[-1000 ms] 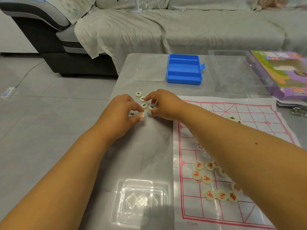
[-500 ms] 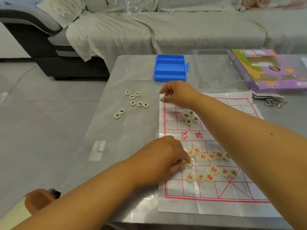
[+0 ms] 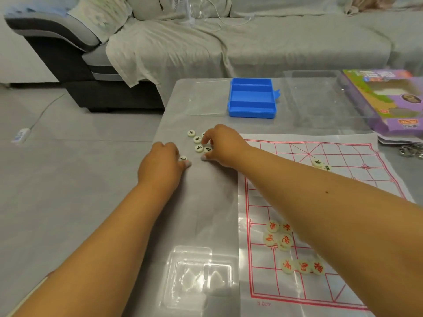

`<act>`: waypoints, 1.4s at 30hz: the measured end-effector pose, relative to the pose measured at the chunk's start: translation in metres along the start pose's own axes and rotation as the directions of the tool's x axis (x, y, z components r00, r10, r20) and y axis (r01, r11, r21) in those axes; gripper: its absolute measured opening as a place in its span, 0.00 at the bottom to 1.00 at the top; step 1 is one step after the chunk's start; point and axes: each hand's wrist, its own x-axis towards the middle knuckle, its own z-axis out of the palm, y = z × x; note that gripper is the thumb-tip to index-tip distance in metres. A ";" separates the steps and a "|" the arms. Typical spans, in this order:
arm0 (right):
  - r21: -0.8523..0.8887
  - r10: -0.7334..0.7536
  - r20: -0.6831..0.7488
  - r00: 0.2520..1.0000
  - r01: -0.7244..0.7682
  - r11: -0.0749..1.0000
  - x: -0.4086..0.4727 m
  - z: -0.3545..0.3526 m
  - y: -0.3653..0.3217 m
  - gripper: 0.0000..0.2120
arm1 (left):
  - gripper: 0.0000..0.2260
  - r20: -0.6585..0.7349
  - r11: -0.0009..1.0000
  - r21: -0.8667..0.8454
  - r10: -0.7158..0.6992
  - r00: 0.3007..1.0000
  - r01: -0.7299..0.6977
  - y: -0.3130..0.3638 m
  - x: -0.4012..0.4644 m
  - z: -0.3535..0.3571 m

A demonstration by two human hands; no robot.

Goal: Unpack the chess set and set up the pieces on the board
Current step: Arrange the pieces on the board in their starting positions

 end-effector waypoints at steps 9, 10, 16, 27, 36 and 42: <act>-0.106 -0.029 0.089 0.996 0.039 0.994 -0.005 -0.007 -0.008 0.15 | 0.13 0.148 0.984 0.129 0.100 0.984 -0.119 0.003 0.013 -0.004; -0.136 -0.042 0.104 0.994 0.056 0.989 -0.008 -0.009 -0.009 0.15 | 0.13 0.165 0.980 0.147 0.107 0.981 -0.132 0.002 0.012 -0.005; -0.085 -0.085 0.101 0.991 0.094 0.992 -0.033 -0.021 -0.008 0.13 | 0.14 0.268 0.954 0.207 0.156 0.951 -0.215 0.006 0.010 -0.017; 0.058 0.421 -0.020 0.907 -0.420 0.906 -0.138 -0.087 0.124 0.09 | 0.10 0.311 0.950 0.031 0.285 0.907 -0.309 0.105 -0.017 -0.009; -0.033 0.530 0.035 0.847 -0.529 0.848 -0.158 -0.079 0.150 0.13 | 0.18 0.294 0.937 -0.064 0.345 0.891 -0.342 0.163 -0.019 0.028; -0.024 0.425 -0.136 0.895 -0.431 0.902 -0.140 -0.090 0.119 0.18 | 0.17 -0.027 0.974 -0.116 0.193 0.981 -0.195 0.114 -0.002 0.006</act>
